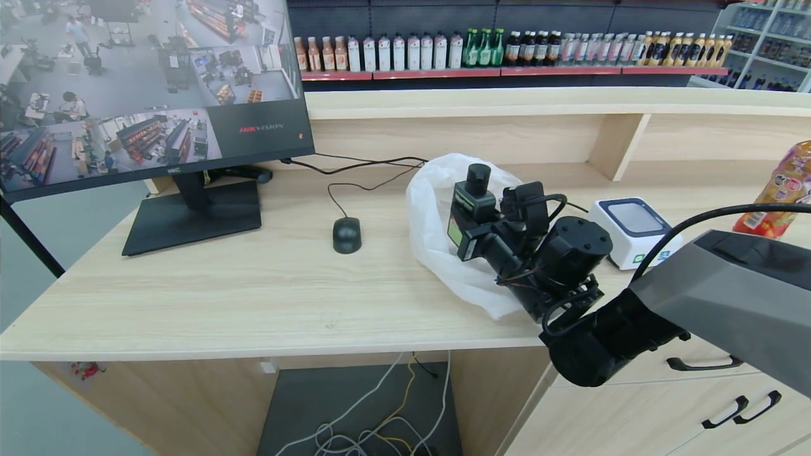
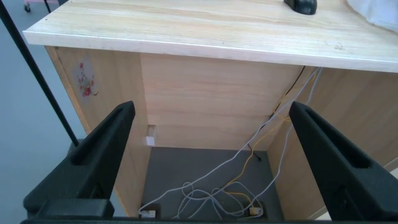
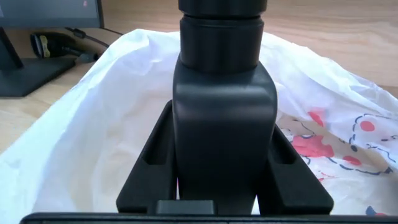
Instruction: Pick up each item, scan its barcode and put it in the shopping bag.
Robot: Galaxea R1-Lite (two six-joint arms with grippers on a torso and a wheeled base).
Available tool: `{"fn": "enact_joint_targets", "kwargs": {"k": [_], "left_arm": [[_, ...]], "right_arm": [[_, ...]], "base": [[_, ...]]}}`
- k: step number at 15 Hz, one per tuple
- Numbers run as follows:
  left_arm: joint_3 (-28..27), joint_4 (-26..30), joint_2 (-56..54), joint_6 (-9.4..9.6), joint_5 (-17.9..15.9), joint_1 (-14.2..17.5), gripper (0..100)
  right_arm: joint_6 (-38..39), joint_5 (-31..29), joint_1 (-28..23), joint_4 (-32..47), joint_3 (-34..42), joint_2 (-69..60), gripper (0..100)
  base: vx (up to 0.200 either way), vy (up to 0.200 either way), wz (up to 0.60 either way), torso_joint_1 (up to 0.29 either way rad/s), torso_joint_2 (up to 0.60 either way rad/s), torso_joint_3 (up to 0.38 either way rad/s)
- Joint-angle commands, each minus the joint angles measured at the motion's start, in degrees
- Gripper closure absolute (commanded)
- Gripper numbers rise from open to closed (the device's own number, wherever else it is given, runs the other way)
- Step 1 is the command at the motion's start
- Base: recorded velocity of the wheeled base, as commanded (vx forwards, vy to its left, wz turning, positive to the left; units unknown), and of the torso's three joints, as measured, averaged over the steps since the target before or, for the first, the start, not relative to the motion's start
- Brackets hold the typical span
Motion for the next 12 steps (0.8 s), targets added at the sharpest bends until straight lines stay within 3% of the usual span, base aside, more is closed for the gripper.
{"fn": "enact_joint_targets", "kwargs": {"k": [1, 12], "left_arm": [[0.0, 0.0, 0.0, -0.04, 0.0, 0.0, 0], [0.0, 0.0, 0.0, -0.04, 0.0, 0.0, 0]], "right_arm": [[0.0, 0.0, 0.0, 0.0, 0.0, 1.0, 100], [1.5, -0.1, 0.0, 0.0, 0.6, 3.3, 100]], "base": [[0.0, 0.0, 0.0, 0.0, 0.0, 0.0], [0.0, 0.0, 0.0, 0.0, 0.0, 0.0]]}}
